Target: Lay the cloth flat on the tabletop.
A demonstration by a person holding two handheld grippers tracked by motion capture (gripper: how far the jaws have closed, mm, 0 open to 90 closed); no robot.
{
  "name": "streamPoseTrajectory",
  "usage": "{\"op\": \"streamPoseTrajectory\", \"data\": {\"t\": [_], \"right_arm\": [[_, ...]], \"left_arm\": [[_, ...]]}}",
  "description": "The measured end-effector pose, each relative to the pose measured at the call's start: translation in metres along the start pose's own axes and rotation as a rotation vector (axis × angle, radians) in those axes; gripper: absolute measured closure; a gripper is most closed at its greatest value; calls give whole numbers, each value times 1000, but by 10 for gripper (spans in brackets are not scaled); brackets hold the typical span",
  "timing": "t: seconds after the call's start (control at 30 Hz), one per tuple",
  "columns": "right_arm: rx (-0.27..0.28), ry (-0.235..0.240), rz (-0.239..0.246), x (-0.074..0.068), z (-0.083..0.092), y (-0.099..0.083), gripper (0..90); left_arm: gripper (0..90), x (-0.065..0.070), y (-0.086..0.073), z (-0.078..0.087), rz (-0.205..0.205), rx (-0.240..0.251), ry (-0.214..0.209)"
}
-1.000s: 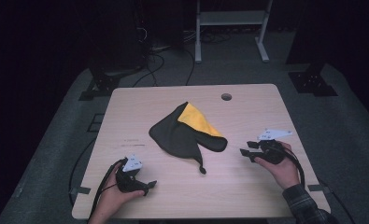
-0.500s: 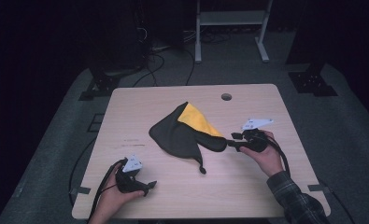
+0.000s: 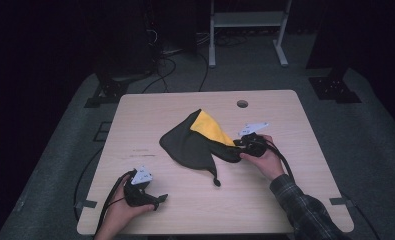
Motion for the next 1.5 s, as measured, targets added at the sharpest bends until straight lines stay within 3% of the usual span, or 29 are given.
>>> {"op": "streamPoseTrajectory", "data": {"t": [0.27, 0.3, 0.33, 0.37, 0.4, 0.43, 0.47, 0.83, 1.23, 1.5], "right_arm": [[-19, -17, 4, 1, -19, 1, 561], [-22, -22, 3, 1, -21, 0, 622], [-22, -22, 3, 1, -21, 0, 622], [-19, -25, -1, 2, -20, 0, 738], [-19, -25, -1, 2, -20, 0, 738], [-17, -24, -13, 3, -18, 0, 841], [-17, -24, -13, 3, -18, 0, 841], [19, -19, -76, 6, 21, -2, 872], [32, -13, -104, 2, 71, -27, 870], [11, -28, -148, 7, 96, -58, 867]], "left_arm": [[0, 0, 0, -1, 2, 1, -1], [0, 0, 1, -1, 2, 2, -1], [0, 0, 1, -1, 2, 2, -1], [0, 0, 0, -1, 2, 1, -1], [0, 0, 1, -1, 2, 2, -1], [0, 0, 0, -1, 2, 1, -1], [0, 0, 0, -1, 2, 1, -1], [0, 0, 0, 0, 3, 2, 2], [0, 1, -1, 1, 6, 2, 4], [0, 1, -1, 1, 8, 0, 5]]}}
Point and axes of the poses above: each handheld gripper's, and its own axes: z roughly backward along the jaws, y roughly out of its top, x roughly to its right, the point moved 6 cm from there along -z, roughly forward along the jaws, and after that the axes turned 2 degrees about y, right-handed, at the moved point
